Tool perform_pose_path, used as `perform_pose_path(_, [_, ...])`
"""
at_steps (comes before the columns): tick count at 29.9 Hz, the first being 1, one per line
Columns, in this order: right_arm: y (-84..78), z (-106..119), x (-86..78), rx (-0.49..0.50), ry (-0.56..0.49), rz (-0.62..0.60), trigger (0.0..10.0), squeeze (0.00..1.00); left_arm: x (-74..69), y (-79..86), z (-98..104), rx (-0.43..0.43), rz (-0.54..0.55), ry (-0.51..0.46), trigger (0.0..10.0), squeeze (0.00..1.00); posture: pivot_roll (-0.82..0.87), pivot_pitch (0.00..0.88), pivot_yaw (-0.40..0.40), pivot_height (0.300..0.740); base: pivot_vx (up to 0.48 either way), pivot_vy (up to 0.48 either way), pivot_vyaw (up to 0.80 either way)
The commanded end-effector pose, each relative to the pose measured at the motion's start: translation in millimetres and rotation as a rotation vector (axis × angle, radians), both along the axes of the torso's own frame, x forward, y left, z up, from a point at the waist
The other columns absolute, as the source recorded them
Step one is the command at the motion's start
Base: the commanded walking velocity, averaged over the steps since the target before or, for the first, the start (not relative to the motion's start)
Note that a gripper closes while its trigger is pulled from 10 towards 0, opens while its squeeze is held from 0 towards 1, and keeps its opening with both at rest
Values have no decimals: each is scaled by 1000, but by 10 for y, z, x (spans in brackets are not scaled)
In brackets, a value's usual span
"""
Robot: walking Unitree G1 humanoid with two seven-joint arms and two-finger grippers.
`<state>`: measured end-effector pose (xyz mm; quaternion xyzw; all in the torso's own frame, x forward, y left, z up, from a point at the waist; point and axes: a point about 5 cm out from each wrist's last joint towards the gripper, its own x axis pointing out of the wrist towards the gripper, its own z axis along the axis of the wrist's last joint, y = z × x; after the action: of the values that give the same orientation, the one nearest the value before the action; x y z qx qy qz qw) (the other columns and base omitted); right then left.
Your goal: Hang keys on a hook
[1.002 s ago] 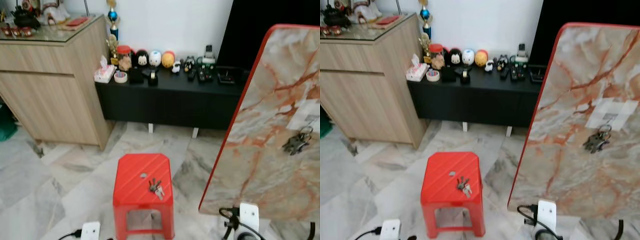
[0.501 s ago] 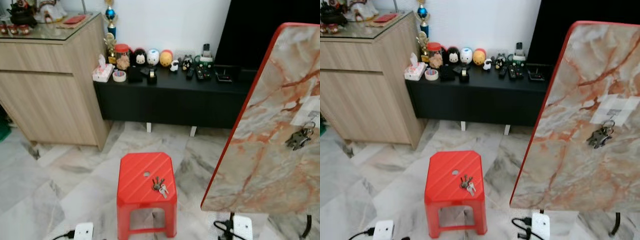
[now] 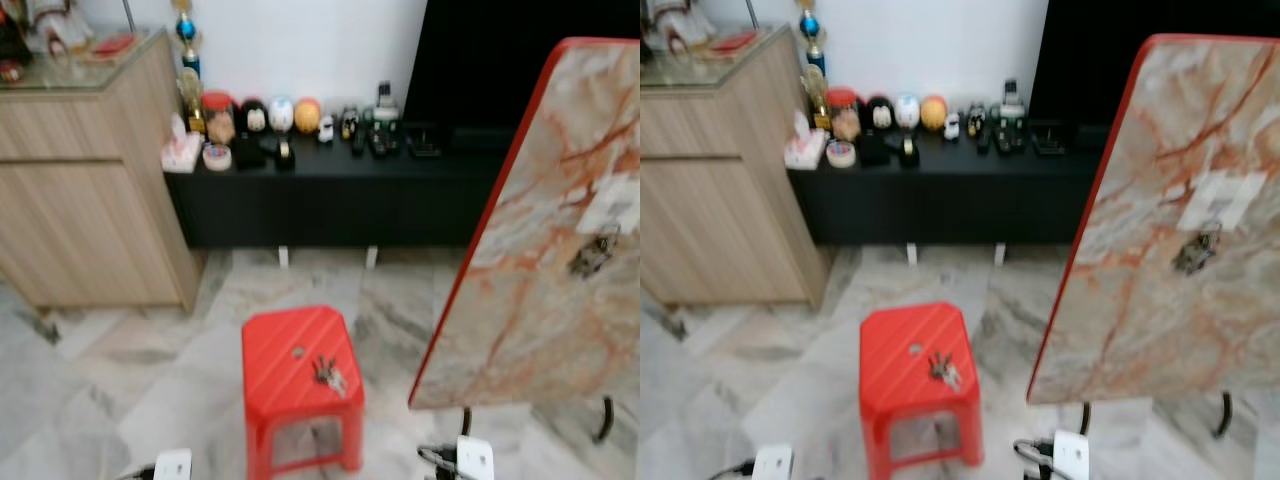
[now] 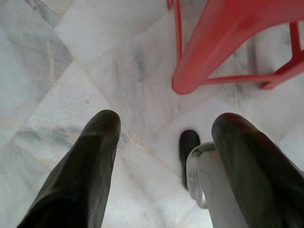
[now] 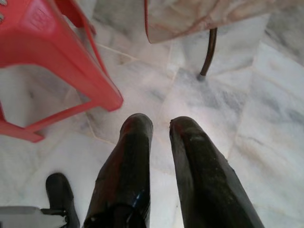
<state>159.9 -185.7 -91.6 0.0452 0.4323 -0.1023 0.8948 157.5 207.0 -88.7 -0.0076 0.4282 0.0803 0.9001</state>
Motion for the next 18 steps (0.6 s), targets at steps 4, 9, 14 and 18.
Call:
perform_pose_path(4, [-4, -25, -57, 12, 19, -5, 10000, 0, -40, 96, -1, 15, 13, 15, 10000, 0, 43, 0, -20, 740, 0, 346, 0])
perform_pose_path(9, [-3, -26, -58, 14, 22, -3, 10000, 0, -38, 110, 3, 14, 14, 14, 10000, 0, 42, 0, -20, 740, 0, 344, 0])
perform_pose_path(14, [-1, -25, -53, 19, 21, -3, 10000, 0, -40, 133, 6, 12, 16, 14, 10000, 0, 42, 0, -20, 740, 0, 343, 0])
perform_pose_path(18, [5, -24, -51, 25, 18, -9, 10000, 0, -60, 191, 9, 13, 22, 21, 10000, 0, 43, 0, -20, 740, 0, 347, 0])
